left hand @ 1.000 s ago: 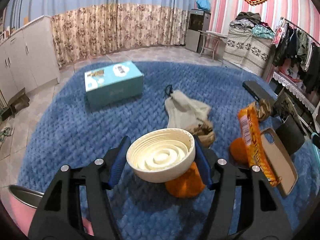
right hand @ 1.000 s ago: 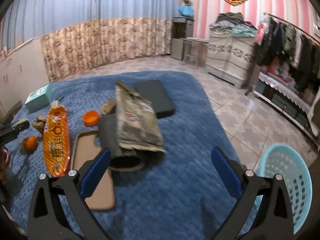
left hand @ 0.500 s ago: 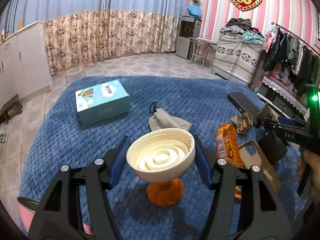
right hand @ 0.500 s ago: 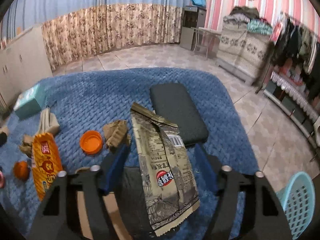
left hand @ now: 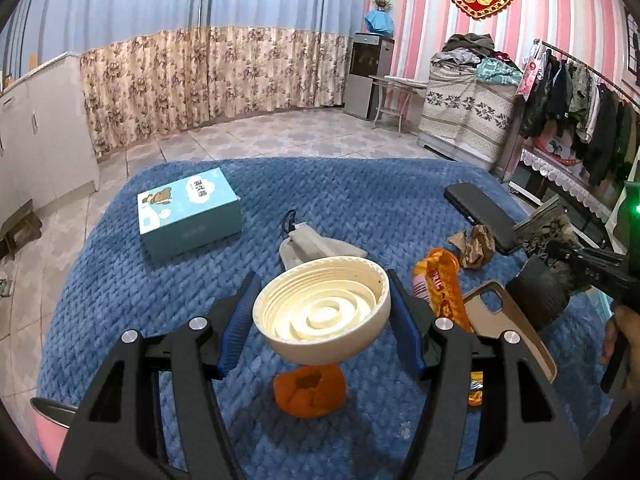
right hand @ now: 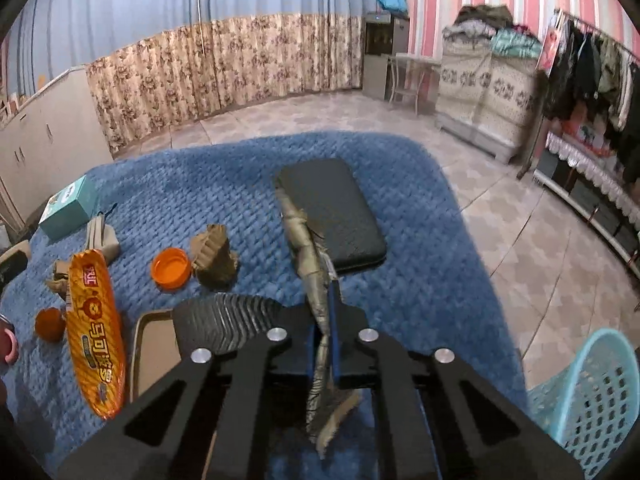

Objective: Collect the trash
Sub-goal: 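Grasp the crumpled foil snack wrapper with the right tool while the left tool holds the lid, then carry both items to the teal basket while the left tool opens, dropping the lid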

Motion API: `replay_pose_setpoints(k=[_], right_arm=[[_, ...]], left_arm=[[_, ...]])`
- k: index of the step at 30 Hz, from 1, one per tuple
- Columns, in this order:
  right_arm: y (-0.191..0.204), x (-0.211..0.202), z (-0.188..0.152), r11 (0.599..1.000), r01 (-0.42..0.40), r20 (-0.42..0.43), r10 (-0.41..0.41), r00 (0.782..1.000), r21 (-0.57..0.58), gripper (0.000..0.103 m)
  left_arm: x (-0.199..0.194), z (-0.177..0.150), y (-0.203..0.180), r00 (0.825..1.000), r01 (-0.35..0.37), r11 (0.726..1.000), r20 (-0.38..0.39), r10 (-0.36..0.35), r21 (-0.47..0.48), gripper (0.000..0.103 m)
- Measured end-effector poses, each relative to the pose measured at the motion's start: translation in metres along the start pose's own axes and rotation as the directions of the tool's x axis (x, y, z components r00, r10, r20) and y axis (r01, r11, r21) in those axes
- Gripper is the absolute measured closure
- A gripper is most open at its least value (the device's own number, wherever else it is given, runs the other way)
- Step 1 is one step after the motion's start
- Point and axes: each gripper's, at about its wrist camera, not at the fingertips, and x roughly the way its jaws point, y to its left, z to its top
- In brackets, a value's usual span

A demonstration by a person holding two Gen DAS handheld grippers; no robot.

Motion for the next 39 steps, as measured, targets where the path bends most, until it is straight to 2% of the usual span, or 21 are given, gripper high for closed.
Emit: replay_pose_setpoints(k=[4, 9, 13, 17, 23, 27, 33, 39], right_arm=[[-0.019, -0.033, -0.002, 1.0, 0.008, 0.054, -0.01, 0.999, 0.025, 0.1], [-0.06, -0.083, -0.016, 0.994, 0.054, 0.11, -0.064, 0.992, 0.097, 0.1], [-0.098, -0.123, -0.037, 0.98, 0.119, 0.135, -0.141, 0.981, 0.161, 0.1], [-0.141, -0.157, -0.066, 0.949, 0.206, 0.131, -0.242, 0.962, 0.238, 0.1], [-0.201, -0.185, -0.11, 0.888, 0.292, 0.106, -0.349, 0.931, 0.355, 0.1], [-0.227, -0.18, -0.128, 0.868, 0.315, 0.072, -0.369, 0.927, 0.383, 0.1], [-0.255, -0.181, -0.135, 0.849, 0.324, 0.068, -0.385, 0.92, 0.418, 0.1], [-0.278, -0.181, -0.146, 0.827, 0.317, 0.062, -0.387, 0.92, 0.464, 0.1]], left_arm=[[-0.007, 0.006, -0.011, 1.0, 0.0, 1.0, 0.022, 0.0, 0.017, 0.042], [-0.02, 0.016, -0.039, 0.998, 0.014, 0.998, 0.063, -0.018, 0.056, 0.042], [-0.031, 0.023, -0.074, 0.993, 0.062, 0.994, 0.094, -0.071, 0.089, 0.042], [-0.036, 0.023, -0.118, 0.986, 0.121, 0.983, 0.099, -0.136, 0.139, 0.042], [-0.038, 0.011, -0.197, 0.966, 0.223, 0.949, 0.084, -0.246, 0.224, 0.042], [-0.035, 0.0, -0.242, 0.949, 0.282, 0.922, 0.063, -0.308, 0.267, 0.042], [-0.031, -0.02, -0.313, 0.918, 0.364, 0.872, 0.03, -0.395, 0.327, 0.042], [-0.017, -0.036, -0.375, 0.881, 0.447, 0.818, -0.021, -0.472, 0.362, 0.042]])
